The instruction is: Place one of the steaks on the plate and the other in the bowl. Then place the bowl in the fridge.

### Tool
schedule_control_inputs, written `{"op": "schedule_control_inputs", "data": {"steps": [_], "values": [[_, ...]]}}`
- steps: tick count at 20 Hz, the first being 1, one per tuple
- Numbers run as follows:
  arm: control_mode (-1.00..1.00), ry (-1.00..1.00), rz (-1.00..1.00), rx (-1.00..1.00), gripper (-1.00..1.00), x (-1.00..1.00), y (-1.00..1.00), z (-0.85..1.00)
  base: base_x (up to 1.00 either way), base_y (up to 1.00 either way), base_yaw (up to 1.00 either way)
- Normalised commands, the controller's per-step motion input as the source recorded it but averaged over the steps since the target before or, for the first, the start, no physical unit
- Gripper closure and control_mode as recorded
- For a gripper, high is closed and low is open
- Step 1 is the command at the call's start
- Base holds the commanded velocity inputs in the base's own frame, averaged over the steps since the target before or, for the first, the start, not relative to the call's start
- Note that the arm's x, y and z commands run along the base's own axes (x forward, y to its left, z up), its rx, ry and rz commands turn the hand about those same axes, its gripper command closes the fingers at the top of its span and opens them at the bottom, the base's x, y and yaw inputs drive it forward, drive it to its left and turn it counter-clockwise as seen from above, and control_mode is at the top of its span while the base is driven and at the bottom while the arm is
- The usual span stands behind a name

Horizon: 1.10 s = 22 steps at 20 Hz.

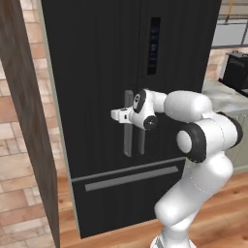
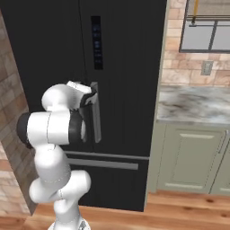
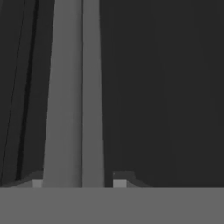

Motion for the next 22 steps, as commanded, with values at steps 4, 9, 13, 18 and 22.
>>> {"op": "schedule_control_inputs", "data": {"steps": [4,9,13,18,22], "values": [[-1.00,-0.01,0.22,0.08,1.00,-0.01,0.25,0.04,0.00,0.00,0.00],[-1.00,-0.06,0.26,0.01,1.00,-0.13,0.47,0.06,0.00,0.00,0.00],[-1.00,-0.07,0.24,0.00,1.00,-0.31,0.73,0.05,0.00,0.00,0.00],[-1.00,-0.03,0.22,0.00,1.00,-0.60,0.87,0.05,0.00,0.00,0.00],[-1.00,-0.02,0.15,0.00,1.00,-0.81,0.93,0.11,0.00,0.00,0.00]]}}
